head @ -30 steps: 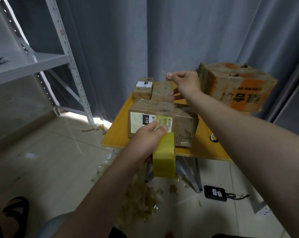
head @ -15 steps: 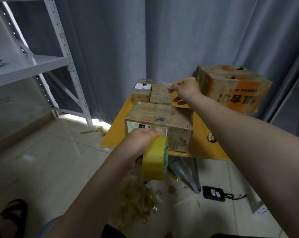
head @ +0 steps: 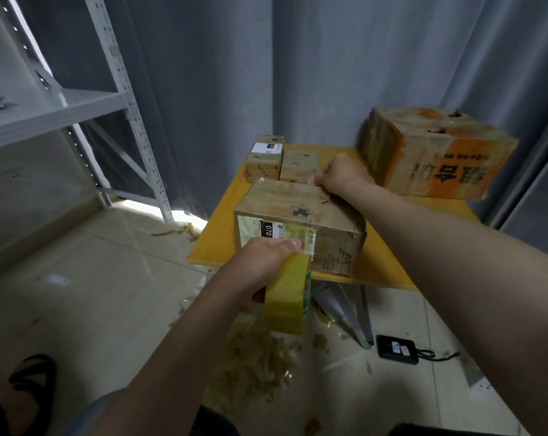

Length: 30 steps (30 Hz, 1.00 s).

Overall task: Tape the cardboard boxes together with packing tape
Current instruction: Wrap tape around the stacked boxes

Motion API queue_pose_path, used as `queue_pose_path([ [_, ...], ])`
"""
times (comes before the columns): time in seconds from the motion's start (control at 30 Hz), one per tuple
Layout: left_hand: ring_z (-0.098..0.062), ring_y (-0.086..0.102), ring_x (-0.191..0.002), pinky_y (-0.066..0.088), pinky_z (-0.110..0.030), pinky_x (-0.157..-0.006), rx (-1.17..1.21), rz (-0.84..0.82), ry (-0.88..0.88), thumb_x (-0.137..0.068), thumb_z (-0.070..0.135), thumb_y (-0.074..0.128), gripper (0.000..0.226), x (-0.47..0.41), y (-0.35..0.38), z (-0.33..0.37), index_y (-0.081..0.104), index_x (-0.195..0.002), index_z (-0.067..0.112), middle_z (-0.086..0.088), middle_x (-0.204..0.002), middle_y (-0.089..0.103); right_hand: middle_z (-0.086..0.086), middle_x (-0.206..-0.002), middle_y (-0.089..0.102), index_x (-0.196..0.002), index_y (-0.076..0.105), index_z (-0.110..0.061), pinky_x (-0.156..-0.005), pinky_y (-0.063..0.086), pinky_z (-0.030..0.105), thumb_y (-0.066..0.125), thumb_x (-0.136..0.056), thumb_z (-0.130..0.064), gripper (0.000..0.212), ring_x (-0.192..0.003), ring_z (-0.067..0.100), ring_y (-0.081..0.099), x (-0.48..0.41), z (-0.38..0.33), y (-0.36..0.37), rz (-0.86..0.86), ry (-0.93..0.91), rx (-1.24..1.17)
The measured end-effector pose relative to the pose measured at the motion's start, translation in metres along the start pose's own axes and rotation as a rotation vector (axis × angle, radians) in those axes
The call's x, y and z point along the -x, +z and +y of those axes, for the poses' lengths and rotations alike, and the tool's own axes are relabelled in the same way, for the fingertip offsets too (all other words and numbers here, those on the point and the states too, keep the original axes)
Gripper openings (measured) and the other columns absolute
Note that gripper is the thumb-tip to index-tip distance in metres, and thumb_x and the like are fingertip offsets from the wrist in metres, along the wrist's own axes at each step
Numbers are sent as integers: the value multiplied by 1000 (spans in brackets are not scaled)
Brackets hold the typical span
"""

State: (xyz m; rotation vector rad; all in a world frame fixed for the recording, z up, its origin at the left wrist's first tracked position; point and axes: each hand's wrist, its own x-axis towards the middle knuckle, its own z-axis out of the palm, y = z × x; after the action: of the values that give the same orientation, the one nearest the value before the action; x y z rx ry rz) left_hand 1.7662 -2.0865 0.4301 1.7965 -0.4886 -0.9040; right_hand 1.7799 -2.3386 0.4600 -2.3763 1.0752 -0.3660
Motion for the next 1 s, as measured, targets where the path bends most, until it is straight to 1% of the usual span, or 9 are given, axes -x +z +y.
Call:
queue_pose_path([
  [0.2,-9,74,-61,58,-25,-61,-5,7,10,-100,45,64,25,-6,2,-4,75,-88,26,9,-75,78,4,-91,66,-78,56,-22,-63,44,34,76,-90,-50,37,-79,23,61,-6,0,3,-52,-4,91],
  [0.27,-12,75,-67,61,-31,-73,-12,4,14,-100,45,64,26,-8,2,-5,75,-87,26,9,-75,78,2,-93,67,-83,60,-21,-58,41,31,74,-90,-51,35,-75,20,60,-6,4,4,-32,9,70],
  [0.37,-12,76,-68,62,-34,-77,-14,-7,22,-100,46,64,26,-11,3,-6,76,-86,27,9,-76,78,2,-110,73,-113,74,-17,-79,52,32,76,-92,-39,31,-95,19,67,-3,5,4,74,-132,-36],
  [0.43,-11,76,-66,61,-31,-73,-14,-10,15,-100,47,65,26,-12,4,-6,75,-86,27,9,-75,78,-3,-92,78,-97,81,-20,-72,54,30,73,-95,-40,22,-76,5,67,-1,4,2,74,-232,-171],
  [0.53,-16,76,-75,62,-33,-72,-28,-6,-1,-99,47,65,26,-11,7,-7,75,-90,25,4,-81,79,-8,-62,69,-69,76,-16,-54,43,26,65,-95,-55,48,-55,3,59,9,-2,2,-109,-312,-65],
  [0.7,-27,75,-94,61,-47,-90,-30,-11,-23,-101,48,62,29,-6,12,-7,76,-103,22,-7,-102,78,-7,-97,64,-80,74,-12,-71,40,30,49,-102,-61,59,-85,17,61,8,-7,4,-211,-312,126],
  [0.87,-27,74,-94,62,-50,-88,-57,-1,10,-100,51,61,29,0,18,-11,74,-98,25,-5,-101,76,8,-91,71,-84,75,-13,-75,51,36,48,-99,-68,64,-83,21,66,12,-11,-1,-256,-333,206],
  [0.93,-29,73,-99,62,-49,-86,-41,-10,2,-99,51,63,30,2,21,-11,73,-106,24,-8,-107,75,9,-102,73,-92,74,-18,-70,43,34,46,-98,-71,60,-86,21,63,17,-18,-6,-196,-364,358],
  [1.0,-29,73,-96,63,-39,-73,-4,-25,-20,-100,48,64,27,3,26,-9,69,-112,24,-10,-110,73,8,-117,71,-110,74,-23,-84,42,38,50,-96,-72,56,-108,29,60,26,-25,-10,14,-408,507],
])
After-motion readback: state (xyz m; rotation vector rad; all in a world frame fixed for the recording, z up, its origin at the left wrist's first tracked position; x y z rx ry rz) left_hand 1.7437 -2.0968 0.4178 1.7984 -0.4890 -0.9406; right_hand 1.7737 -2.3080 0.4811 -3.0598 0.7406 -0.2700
